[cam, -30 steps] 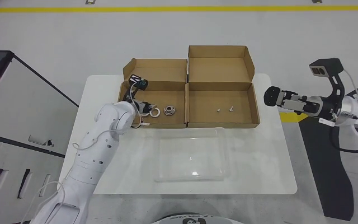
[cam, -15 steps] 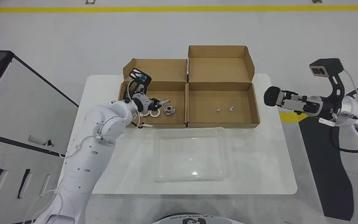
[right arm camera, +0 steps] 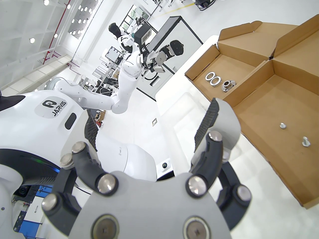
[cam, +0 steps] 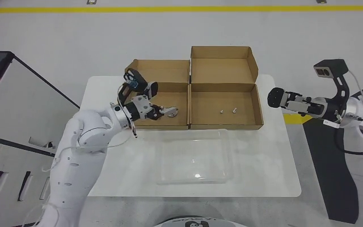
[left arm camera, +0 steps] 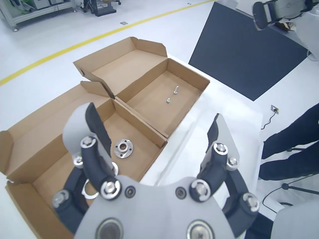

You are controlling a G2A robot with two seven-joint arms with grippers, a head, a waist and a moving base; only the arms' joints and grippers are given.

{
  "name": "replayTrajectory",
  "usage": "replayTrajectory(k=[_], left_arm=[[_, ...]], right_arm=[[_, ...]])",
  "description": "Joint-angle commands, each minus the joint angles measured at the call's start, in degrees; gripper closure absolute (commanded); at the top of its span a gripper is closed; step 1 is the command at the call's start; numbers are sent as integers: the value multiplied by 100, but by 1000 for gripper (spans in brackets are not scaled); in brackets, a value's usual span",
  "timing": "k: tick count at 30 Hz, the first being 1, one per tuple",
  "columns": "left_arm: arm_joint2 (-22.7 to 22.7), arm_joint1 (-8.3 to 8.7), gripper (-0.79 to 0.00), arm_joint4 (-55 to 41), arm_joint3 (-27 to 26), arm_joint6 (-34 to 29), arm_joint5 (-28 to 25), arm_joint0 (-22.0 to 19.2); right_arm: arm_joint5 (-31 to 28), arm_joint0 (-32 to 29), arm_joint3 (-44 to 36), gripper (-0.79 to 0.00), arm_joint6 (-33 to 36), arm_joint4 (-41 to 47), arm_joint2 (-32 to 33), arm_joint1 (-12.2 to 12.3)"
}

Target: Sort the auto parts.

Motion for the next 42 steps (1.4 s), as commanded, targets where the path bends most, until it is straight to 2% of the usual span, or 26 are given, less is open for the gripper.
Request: replayTrajectory(k=[1,15,23,29,42], left_arm=[[-122,31,-785,-178,-113,-19,-134,79],[-933,250,-785,-1304,-859,-288,-1001,592],[-1277,367,-785,-1921,-1199,-457,-1165,792],[-1394,445,-785,-2315,-1444,-604,-1208,911],[-1406,450,-785,-2314,-1454,-613,-1201,910]], right_arm=[[0,0,0,-785,0,-1,0,0],[0,0,0,-785,0,-1,0,0],[0,0,0,-785,0,-1,0,0],[0,0,0,-785,0,-1,0,0],[0,0,0,-784,0,0,0,0]])
